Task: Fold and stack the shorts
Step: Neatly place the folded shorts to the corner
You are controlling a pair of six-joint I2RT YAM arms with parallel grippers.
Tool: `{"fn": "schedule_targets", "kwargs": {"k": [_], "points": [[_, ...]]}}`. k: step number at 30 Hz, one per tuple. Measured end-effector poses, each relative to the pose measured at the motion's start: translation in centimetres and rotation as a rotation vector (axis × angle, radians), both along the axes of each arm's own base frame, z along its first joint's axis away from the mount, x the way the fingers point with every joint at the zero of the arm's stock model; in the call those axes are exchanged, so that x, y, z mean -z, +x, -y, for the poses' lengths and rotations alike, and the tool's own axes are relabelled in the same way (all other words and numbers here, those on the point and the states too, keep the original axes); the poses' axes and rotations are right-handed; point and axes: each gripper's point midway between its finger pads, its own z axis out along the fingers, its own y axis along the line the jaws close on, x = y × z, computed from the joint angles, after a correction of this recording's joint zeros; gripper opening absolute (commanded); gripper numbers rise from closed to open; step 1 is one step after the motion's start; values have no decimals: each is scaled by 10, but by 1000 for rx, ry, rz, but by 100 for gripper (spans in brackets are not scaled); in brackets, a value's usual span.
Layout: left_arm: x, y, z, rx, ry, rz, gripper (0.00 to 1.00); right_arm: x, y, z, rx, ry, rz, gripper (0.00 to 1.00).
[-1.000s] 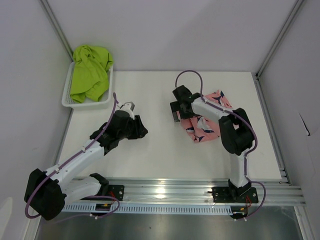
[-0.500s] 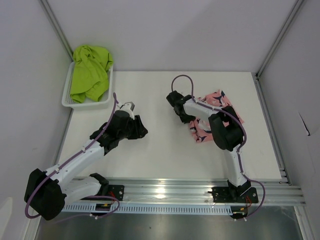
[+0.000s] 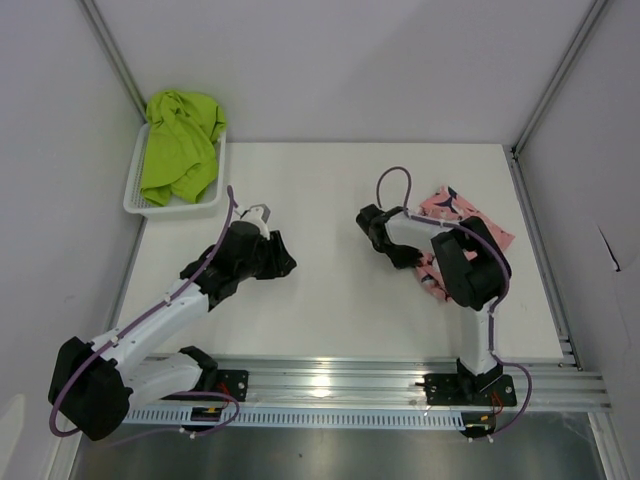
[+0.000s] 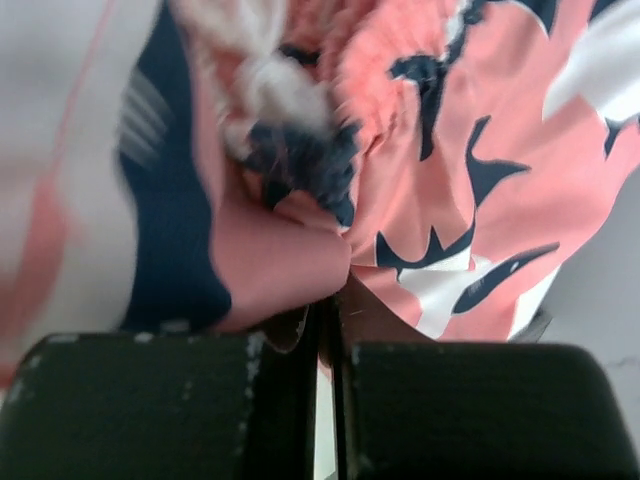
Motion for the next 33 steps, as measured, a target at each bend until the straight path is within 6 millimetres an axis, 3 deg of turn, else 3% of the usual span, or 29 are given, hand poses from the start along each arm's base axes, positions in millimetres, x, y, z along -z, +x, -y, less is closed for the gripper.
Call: {"fn": "schedule_targets", "kwargs": {"k": [5,8,13,16,21,27,30,31,33], "points": [[-2,-3,4,15,-5,5,50,2,-53,46,145,-20,-28,0],[-4,-6,7,27,-10,10,50,3,-83,57,192,-34,-49,0],[-5,-13,16,61,-10,13,50,4,-123,34,149,-65,-69,0],[-5,-17,19,79,-9,11,50,3,-134,16,121,-59,-78,1],[-8,-19,15,64,2,23,51,4,-120,19,200,-55,-110,5],[-10,-19,10,48,10,32,51,3,-90,41,332,13,-88,6],[-10,-19,8,43,17,30,52,4,-82,51,356,22,-83,23],[-9,-19,8,39,21,30,52,3,-81,54,355,17,-85,43],[-9,-19,6,33,27,31,53,-3,-81,61,328,-21,-96,59]]}}
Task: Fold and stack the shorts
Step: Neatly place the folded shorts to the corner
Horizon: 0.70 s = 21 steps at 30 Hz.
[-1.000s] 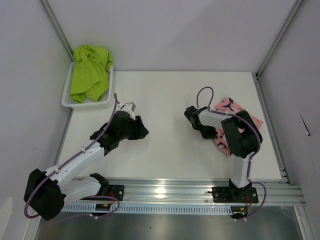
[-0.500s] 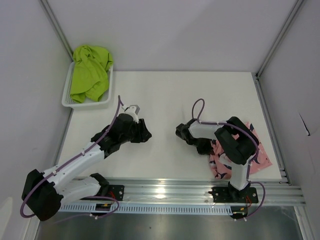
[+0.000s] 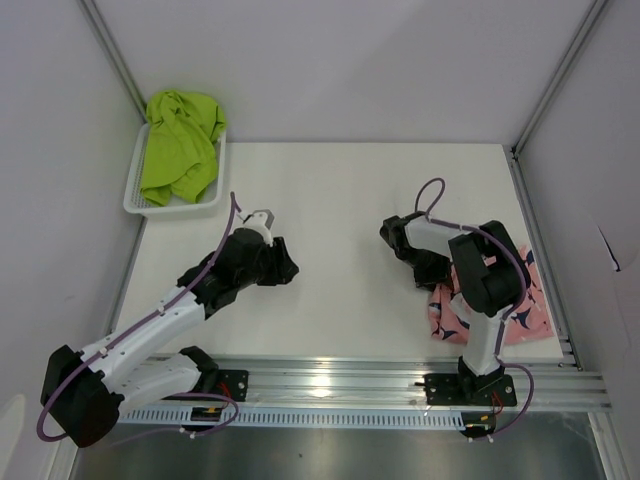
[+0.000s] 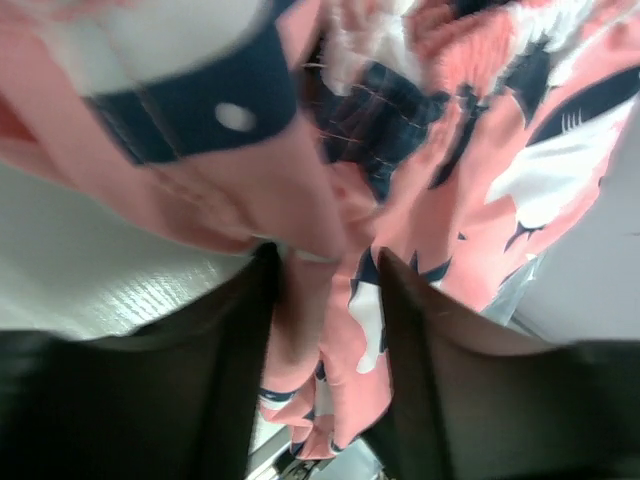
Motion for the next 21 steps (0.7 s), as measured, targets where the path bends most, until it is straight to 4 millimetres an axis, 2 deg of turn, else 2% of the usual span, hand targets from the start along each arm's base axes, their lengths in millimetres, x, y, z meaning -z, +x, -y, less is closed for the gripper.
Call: {"fn": "schedule_targets", "kwargs": {"k": [1,3,5,7,8,9,10,14,17,19,21], "points": [[0,0,0,-2,1,1,55,-3,0,3,-14,-17,-3,67],[0,0,-1,-4,5,-2,57,-10,1,5,-35,-35,0,72],[-2,1,-2,-7,11,-4,64,-14,5,-2,-46,-3,44,78],[-9,4,-4,-15,21,-5,81,-21,14,-16,-68,51,112,83],[-15,7,-5,-24,22,1,85,-26,19,-24,-84,84,152,84],[-22,11,-8,-42,20,5,94,-36,23,-31,-104,115,195,92],[-31,16,-12,-63,16,17,99,-49,29,-39,-124,151,254,99],[-70,37,-30,-153,-15,75,99,-125,54,-72,-247,347,564,100],[-89,47,-47,-216,-23,95,99,-179,61,-80,-302,485,783,99],[-99,54,-60,-262,-27,102,99,-204,64,-79,-325,543,907,99],[-106,63,-75,-308,-36,99,99,-212,65,-77,-338,581,980,99]]}}
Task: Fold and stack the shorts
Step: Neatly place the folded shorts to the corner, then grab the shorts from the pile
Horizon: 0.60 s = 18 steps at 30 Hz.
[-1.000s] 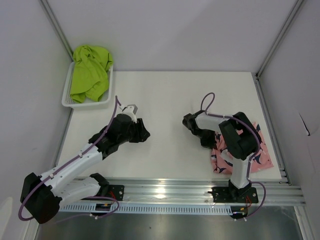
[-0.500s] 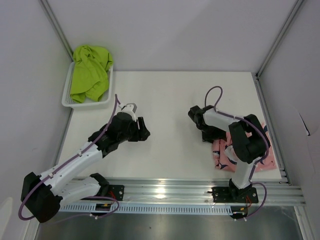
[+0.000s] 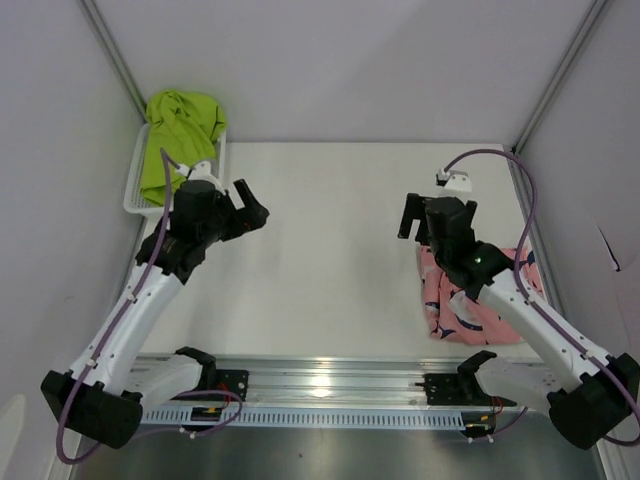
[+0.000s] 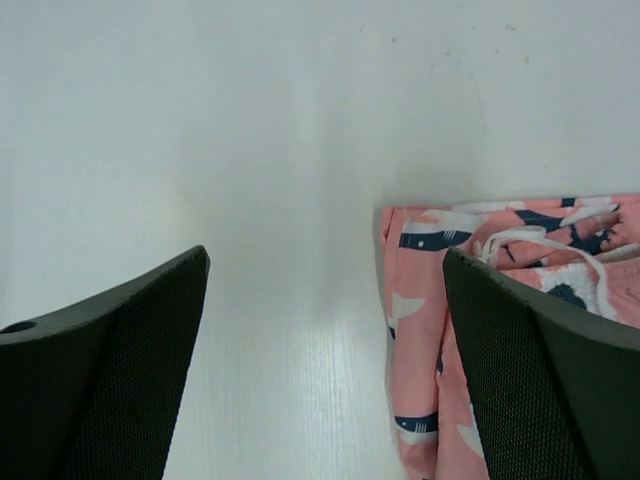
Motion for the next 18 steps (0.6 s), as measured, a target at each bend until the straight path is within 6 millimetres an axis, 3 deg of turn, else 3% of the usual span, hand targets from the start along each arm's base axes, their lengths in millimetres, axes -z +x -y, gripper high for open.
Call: {"fn": "schedule_targets", "kwargs": {"k": [3,7,11,14,18], "points": [[-7,21,-28,-84,-20,-25,99,15,-2,-4,-27,32,30,99],[-23,57,-61,-187,-31,-46,99,58,-11,-14,-72,45,11,99],[-37,92,-82,-250,-35,-43,99,95,-26,-27,-126,37,-6,99],[-41,117,-97,-299,-39,-48,99,100,-29,-33,-139,53,8,99],[-37,154,-128,-394,-39,-67,99,92,-26,-41,-144,90,69,99]]}}
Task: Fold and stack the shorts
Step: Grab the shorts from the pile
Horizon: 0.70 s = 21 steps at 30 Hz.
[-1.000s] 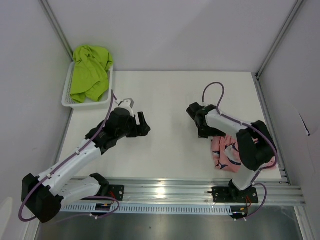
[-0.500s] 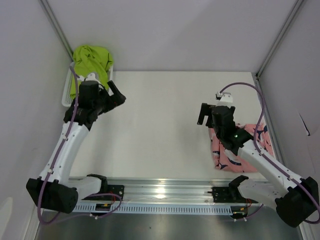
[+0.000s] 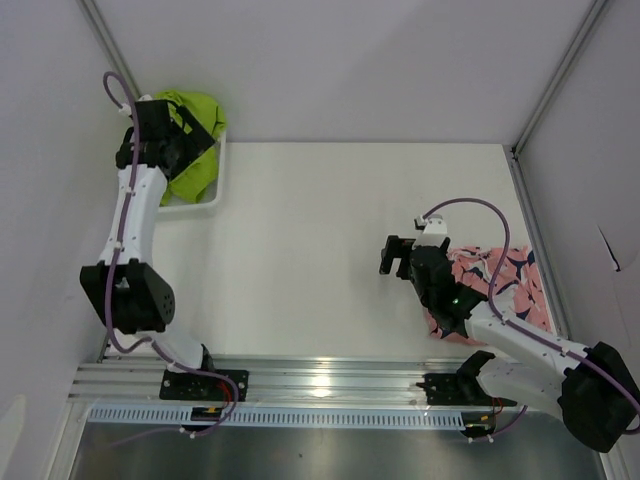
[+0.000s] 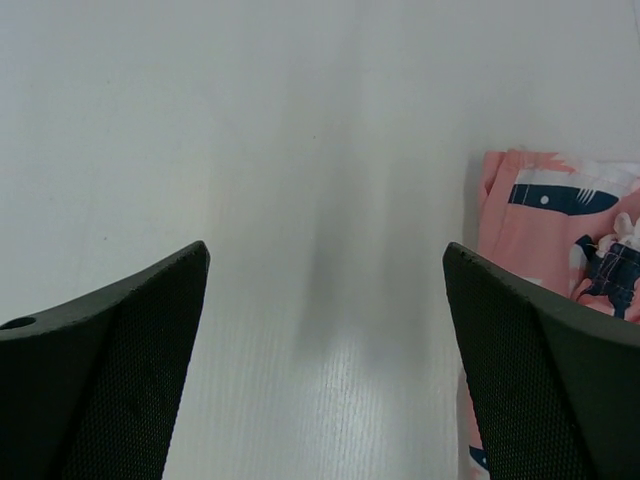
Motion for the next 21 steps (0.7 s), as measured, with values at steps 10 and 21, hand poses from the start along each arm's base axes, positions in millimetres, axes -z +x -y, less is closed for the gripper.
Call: {"fn": "schedule_targets", "kwargs": {"k": [10,21], "points": [[67,83,-75,-172,27,-116,98,-1,-2,-10,-19,25,56,99],[121,136,-105,-190,163,-157,98,-1,1,-10,-11,25,61,99]]}}
